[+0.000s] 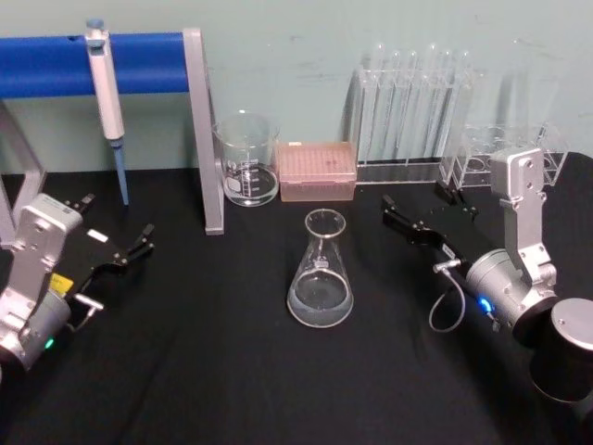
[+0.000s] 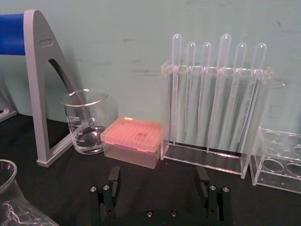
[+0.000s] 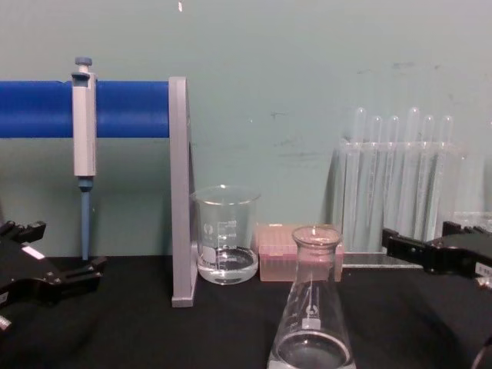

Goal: Grasp the erlenmeyer flask with one hand, shake it three times, then place it back.

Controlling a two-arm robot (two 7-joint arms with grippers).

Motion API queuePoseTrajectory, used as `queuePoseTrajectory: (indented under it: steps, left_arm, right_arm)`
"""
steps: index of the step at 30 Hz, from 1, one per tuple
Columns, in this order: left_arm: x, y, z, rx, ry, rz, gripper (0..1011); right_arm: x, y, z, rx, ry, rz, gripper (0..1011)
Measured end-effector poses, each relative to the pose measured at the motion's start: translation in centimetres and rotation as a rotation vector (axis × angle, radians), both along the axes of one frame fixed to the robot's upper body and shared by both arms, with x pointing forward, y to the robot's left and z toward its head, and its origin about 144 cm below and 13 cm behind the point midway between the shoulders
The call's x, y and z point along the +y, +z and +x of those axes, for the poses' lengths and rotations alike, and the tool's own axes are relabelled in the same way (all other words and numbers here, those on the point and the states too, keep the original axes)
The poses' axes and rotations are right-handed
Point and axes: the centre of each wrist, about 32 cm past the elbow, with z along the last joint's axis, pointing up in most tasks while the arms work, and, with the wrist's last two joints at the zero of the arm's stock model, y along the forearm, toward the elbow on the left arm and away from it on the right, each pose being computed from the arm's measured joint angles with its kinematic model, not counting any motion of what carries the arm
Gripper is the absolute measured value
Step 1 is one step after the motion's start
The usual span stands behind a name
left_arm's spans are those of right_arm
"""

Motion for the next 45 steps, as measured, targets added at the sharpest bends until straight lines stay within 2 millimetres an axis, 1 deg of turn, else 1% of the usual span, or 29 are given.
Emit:
queuePoseTrajectory:
  steps: [45]
  left_arm:
    - [0.00,0.00,0.00,0.000,0.000,0.000,1001]
  right_arm:
    - [0.04,-0.04,-0.06,0.002,0.003,-0.001,1000]
